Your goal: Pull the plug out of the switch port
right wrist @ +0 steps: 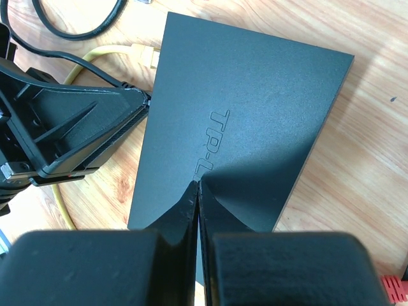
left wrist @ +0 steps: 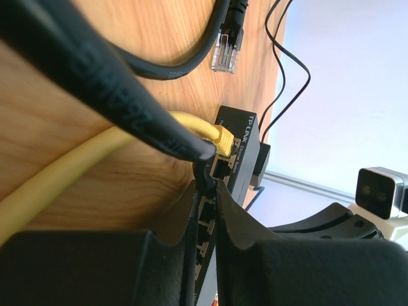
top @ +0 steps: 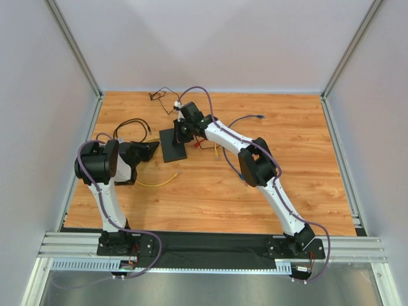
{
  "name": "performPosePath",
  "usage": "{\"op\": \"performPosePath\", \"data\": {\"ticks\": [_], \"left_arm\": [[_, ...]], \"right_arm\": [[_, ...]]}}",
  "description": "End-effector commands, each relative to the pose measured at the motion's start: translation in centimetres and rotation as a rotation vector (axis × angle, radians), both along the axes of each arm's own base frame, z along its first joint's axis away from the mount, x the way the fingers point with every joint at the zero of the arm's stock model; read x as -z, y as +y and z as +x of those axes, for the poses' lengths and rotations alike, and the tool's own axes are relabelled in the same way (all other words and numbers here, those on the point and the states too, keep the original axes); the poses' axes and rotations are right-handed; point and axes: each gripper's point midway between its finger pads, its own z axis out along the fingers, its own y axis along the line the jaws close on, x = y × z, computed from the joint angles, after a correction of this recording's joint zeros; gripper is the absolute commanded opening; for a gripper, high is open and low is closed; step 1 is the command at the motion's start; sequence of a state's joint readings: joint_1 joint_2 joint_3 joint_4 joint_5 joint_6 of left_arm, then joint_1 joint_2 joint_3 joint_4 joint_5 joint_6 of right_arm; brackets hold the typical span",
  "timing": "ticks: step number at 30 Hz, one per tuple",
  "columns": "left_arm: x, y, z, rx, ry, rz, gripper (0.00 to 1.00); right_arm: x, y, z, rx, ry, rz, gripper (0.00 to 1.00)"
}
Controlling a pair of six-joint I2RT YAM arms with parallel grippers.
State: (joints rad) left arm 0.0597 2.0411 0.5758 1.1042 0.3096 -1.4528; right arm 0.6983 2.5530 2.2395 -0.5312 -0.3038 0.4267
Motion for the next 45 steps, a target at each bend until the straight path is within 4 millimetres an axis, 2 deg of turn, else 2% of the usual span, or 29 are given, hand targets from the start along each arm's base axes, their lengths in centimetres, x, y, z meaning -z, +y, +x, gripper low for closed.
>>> {"op": "performPosePath", "data": {"ticks": [1,5,7,11,12,15,20,21,23,24,26,27,29,30,32,33,34,35,36,38,39,40,41,42,43,44,45], "left_arm": [[-0.5,3.0,1.0,-0.086,-0.045,0.07,0.02],[0.4,3.3,0.3,-0.038,0.063,0.207,0.0],[-0.1,3.8,0.1,-0.044,0.105,0.259,0.0],[-0.3,4.4,-0.4,-0.081,0.123,0.244,0.0],[0.3,4.3,-0.5,-0.079,0.129,0.228,0.0],[-0.4,3.5,0.2,-0.05,0.073,0.182,0.0],[-1.6,3.0,-0.7,-0.021,0.052,0.211,0.0],[-3.1,3.0,-0.8,-0.011,0.017,0.25,0.0],[-3.7,2.9,-1.5,0.011,0.037,0.289,0.0],[-5.9,3.0,-1.5,0.009,-0.007,0.311,0.0],[-6.7,3.1,-2.3,0.031,-0.002,0.363,0.0],[-9.2,3.1,-2.2,0.03,-0.051,0.385,0.0],[-10.0,2.8,-3.1,0.072,-0.04,0.438,0.0],[-12.5,2.6,-2.9,0.075,-0.09,0.462,0.0],[-13.5,2.1,-3.7,0.126,-0.083,0.508,0.0],[-16.0,1.6,-3.7,0.134,-0.132,0.531,0.0],[-16.2,1.3,-4.3,0.156,-0.114,0.543,0.0],[-18.1,1.2,-4.2,0.165,-0.155,0.579,0.0],[-19.0,0.7,-5.0,0.187,-0.158,0.593,0.0],[-21.5,0.1,-5.3,0.217,-0.218,0.63,0.0],[-23.5,-0.4,-5.6,0.23,-0.255,0.64,0.0],[-24.1,-1.2,-6.1,0.266,-0.26,0.636,0.0],[-26.5,-1.4,-6.0,0.265,-0.307,0.643,0.0],[-27.1,-2.6,-6.6,0.309,-0.32,0.651,0.0],[-28.1,-4.0,-7.0,0.353,-0.35,0.648,0.0],[-29.8,-5.5,-7.6,0.392,-0.387,0.644,0.0],[-30.6,-5.5,-7.5,0.39,-0.396,0.645,0.0]], "right_arm": [[7.0,-4.2,-1.0,0.067,0.109,-0.21,0.0],[7.3,-4.8,-1.0,0.087,0.114,-0.235,0.0],[7.4,-4.8,-0.9,0.093,0.115,-0.238,0.0],[7.3,-4.6,-1.0,0.095,0.124,-0.228,0.0],[7.4,-4.7,-1.0,0.097,0.125,-0.229,0.0],[7.3,-4.6,-1.0,0.09,0.122,-0.227,0.0],[6.6,-4.0,-1.0,0.068,0.116,-0.193,0.0],[6.6,-3.9,-1.0,0.064,0.117,-0.189,0.0],[6.3,-3.8,-0.8,0.06,0.107,-0.186,0.01],[6.0,-3.7,-0.7,0.059,0.101,-0.181,0.01],[5.7,-3.5,-0.6,0.045,0.098,-0.167,0.01],[5.6,-3.3,-0.6,0.039,0.096,-0.159,0.01],[5.0,-2.9,-0.7,0.022,0.089,-0.138,0.02],[4.6,-2.9,-0.6,0.016,0.082,-0.13,0.04],[3.7,-2.6,-0.5,0.001,0.063,-0.111,0.05],[3.3,-2.7,-0.3,0.003,0.054,-0.105,0.05],[1.9,-2.4,-0.2,-0.004,0.031,-0.085,0.05],[1.6,-2.3,0.0,-0.008,0.015,-0.067,0.05],[0.9,-2.3,0.3,-0.005,0.0,-0.051,0.06],[-1.7,-2.0,1.2,-0.003,-0.058,-0.001,0.06],[-2.1,-2.1,1.2,-0.004,-0.07,0.002,0.06],[-4.2,-2.2,1.9,0.004,-0.116,0.03,0.08],[-5.2,-2.4,2.1,0.011,-0.138,0.04,0.08],[-5.1,-3.0,2.0,0.018,-0.138,0.035,0.08],[-8.8,-3.1,2.4,0.025,-0.203,0.091,0.08],[-10.8,-4.5,2.1,0.045,-0.22,0.112,0.09],[-9.5,-5.2,2.3,0.058,-0.21,0.103,0.09]]}}
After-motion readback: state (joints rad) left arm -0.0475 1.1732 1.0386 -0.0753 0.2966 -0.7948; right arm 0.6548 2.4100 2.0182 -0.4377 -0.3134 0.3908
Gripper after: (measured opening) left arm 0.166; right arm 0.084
